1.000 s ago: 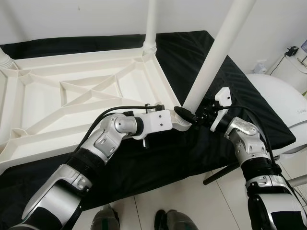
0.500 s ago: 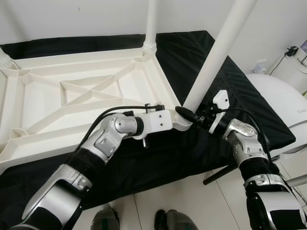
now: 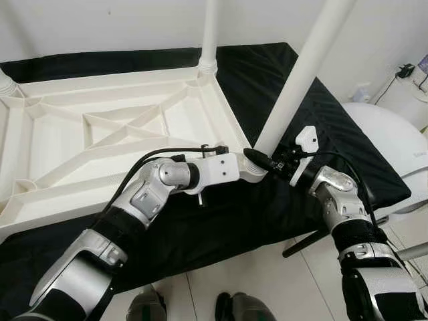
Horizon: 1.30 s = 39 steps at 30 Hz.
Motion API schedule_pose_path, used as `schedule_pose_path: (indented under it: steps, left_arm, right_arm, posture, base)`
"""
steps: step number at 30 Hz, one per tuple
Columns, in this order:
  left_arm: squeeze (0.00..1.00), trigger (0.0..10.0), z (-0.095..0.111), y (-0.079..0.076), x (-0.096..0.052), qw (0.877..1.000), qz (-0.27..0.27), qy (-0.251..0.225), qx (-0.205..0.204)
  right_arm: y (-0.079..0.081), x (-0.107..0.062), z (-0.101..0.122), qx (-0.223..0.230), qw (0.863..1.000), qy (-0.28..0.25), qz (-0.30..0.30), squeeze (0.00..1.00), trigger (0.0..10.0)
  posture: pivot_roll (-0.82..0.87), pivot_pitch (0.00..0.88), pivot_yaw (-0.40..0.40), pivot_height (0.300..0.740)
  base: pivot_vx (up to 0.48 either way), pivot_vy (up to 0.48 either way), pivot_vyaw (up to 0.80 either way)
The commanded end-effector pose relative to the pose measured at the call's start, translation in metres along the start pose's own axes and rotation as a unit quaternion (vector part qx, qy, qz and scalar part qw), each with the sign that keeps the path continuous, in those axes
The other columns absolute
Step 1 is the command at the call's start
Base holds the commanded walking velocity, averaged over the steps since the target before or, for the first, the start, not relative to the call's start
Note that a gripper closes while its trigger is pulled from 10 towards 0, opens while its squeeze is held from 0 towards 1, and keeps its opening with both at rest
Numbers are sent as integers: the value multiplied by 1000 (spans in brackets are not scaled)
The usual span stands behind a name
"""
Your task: Building children table
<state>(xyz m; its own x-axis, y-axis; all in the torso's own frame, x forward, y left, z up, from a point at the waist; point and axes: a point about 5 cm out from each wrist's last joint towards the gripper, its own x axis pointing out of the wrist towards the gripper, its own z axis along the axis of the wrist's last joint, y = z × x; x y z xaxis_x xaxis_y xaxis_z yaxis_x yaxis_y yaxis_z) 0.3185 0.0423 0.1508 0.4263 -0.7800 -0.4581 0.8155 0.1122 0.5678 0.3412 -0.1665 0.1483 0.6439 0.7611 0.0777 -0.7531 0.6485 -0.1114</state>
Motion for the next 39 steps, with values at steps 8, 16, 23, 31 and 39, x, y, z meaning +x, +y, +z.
schedule_pose_path:
  steps: [8, 16, 23, 31, 39]
  left_arm:
    - [0, 10000, 7, -4, 3, 999, -28, -9, 23]
    - [0, 10000, 6, -7, 4, 999, -33, -9, 25]
    - [0, 10000, 6, -9, 4, 999, -35, -9, 25]
    - [0, 10000, 6, -10, 5, 999, -37, -10, 25]
    - [0, 10000, 7, -11, 5, 999, -37, -11, 26]
  right_arm:
    - [12, 5, -3, 39, 995, -46, -76, 0, 10000]
    - [28, 12, -6, 41, 991, -58, -110, 0, 10000]
    - [42, 21, -4, 53, 977, -66, -197, 0, 10000]
    - [54, 28, -2, 69, 950, -62, -299, 0, 10000]
    - [69, 35, 3, 67, 922, -58, -377, 0, 10000]
  posture:
    - [-10, 63, -49, 740]
    - [-8, 56, -47, 740]
    - [-6, 51, -51, 740]
    - [-7, 50, -50, 740]
    - [-4, 50, -56, 740]
  base:
    - [0, 0, 0]
    - [0, 0, 0]
    - [0, 0, 0]
    - [0, 0, 0]
    - [0, 0, 0]
